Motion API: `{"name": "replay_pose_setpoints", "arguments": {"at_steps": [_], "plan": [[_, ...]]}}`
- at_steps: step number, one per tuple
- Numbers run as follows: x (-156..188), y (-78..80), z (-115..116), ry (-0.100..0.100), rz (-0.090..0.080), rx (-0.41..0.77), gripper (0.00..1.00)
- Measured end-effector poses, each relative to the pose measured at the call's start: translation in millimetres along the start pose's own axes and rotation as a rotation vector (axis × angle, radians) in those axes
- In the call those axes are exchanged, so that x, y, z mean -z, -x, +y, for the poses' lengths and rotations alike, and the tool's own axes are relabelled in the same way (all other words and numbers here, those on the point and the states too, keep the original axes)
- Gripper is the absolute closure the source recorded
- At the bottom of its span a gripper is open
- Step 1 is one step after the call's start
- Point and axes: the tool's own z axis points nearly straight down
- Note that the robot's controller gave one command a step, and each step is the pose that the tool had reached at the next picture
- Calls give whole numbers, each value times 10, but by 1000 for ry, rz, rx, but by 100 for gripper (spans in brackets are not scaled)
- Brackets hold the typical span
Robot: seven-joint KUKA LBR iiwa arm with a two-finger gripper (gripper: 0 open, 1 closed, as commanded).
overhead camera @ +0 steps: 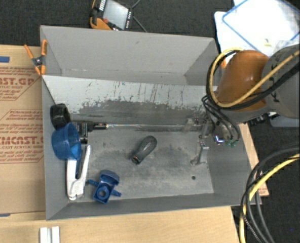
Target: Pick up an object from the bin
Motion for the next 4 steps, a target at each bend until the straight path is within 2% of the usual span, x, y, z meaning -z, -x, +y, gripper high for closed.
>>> {"name": "replay_pose_setpoints", "arguments": {"at_steps": [1, 2, 3, 4], "plan": [[48, 15, 4, -1, -7, 2, 0], [-760, -59, 169, 2, 0, -151, 0], [-187, -124, 305, 3, -15, -561, 0], [-439, 92, 908, 2, -5, 48, 0]]}}
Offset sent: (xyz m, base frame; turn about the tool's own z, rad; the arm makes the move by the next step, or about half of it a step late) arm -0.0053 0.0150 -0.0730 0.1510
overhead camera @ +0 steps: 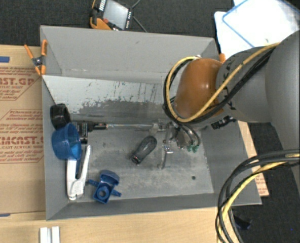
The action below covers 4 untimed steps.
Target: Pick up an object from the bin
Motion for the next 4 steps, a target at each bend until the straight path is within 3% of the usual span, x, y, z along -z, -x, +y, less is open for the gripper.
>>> {"name": "replay_pose_setpoints", "arguments": {"at_steps": [1, 2, 4], "plan": [[-290, -13, 125, -4, -10, -190, 0], [-276, 168, 391, -1, -13, 184, 100], [-222, 157, 394, -1, -10, 184, 100]]}}
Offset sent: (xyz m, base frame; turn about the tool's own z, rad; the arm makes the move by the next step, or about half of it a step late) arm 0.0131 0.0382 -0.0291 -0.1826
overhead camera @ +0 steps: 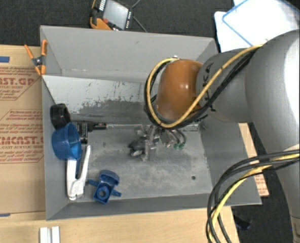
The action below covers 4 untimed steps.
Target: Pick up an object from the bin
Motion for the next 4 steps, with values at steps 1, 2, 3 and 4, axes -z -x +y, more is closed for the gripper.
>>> {"name": "replay_pose_setpoints", "arguments": {"at_steps": [1, 2, 3, 4], "plan": [[78, -1, 2, 0, 0, 0, 100], [360, -29, 13, 2, 11, 1, 100], [754, 0, 11, 0, 3, 0, 100], [1029, 12, 11, 0, -2, 1, 100]]}}
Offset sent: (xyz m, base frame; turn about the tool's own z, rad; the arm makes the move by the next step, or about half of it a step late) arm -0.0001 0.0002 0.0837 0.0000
